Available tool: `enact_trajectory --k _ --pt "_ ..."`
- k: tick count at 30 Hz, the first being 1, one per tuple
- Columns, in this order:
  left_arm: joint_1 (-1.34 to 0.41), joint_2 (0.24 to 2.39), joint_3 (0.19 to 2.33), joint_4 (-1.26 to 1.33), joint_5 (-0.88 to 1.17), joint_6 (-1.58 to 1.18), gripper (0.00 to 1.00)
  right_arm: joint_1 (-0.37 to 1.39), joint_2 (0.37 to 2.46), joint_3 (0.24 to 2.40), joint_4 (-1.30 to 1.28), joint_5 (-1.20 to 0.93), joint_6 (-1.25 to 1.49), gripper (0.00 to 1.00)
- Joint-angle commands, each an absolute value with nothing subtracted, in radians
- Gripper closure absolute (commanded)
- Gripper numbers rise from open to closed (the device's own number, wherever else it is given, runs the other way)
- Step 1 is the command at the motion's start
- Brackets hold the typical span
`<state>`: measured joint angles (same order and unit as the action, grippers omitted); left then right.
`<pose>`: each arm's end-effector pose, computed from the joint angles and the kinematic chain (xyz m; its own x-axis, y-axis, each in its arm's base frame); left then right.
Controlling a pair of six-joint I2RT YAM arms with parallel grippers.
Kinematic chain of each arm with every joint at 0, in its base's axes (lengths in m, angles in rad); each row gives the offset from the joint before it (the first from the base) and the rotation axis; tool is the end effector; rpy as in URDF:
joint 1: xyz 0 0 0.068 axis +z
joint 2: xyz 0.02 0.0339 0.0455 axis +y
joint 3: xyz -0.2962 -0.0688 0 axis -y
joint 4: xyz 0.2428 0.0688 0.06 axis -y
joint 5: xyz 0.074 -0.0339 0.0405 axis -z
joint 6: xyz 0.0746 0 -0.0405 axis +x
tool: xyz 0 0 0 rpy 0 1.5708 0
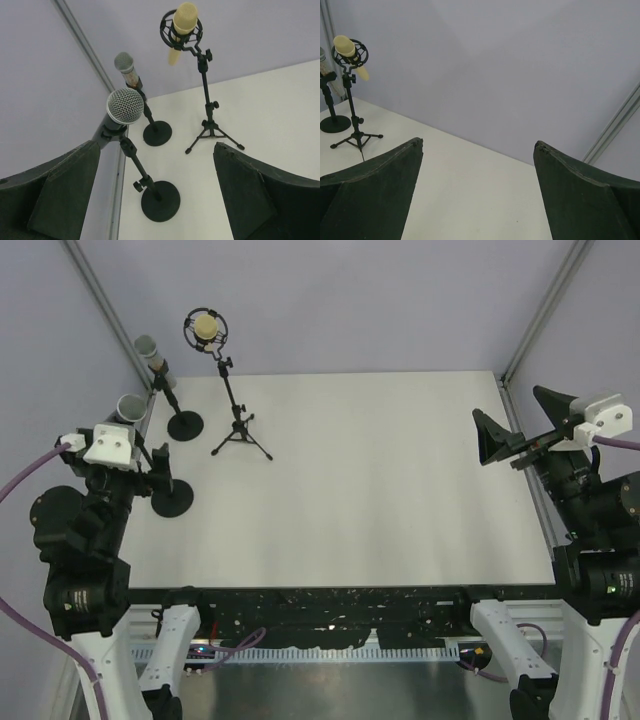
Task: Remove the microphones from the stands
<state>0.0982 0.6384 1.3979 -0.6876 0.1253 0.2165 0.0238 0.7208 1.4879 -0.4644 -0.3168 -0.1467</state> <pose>0.0651 -0.0030 0.5113 0.0756 0.2216 -0.9722 0.0108 0.9748 0.2230 0.0684 0.0249 0.5639 0.3416 -0.1308 -0.9307 -0.2729 0.9338 -0.2314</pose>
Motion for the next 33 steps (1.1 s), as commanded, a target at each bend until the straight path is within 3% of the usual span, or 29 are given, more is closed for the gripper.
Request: enact_trajectory --k 1,9,19,33 --pt "0.095 0.666 1.347 -0.677 0.170 0.222 0.00 0.018 0.752 1.460 -0.480 -0.278 -0.161 0.05" --pt "0.095 0.653 1.090 -0.493 0.052 0.196 0.00 0.020 0.732 1.267 -0.502 -0.394 -0.356 0.05" --pt "0.115 0.663 0.729 -0.117 0.031 0.138 0.00 0.020 0.719 1.007 -0.353 -0.561 -0.354 0.05" --pt "0.160 0.703 0.511 0.141 0.091 0.114 0.00 0.018 0.736 0.910 -0.276 -0.681 -0.321 0.05"
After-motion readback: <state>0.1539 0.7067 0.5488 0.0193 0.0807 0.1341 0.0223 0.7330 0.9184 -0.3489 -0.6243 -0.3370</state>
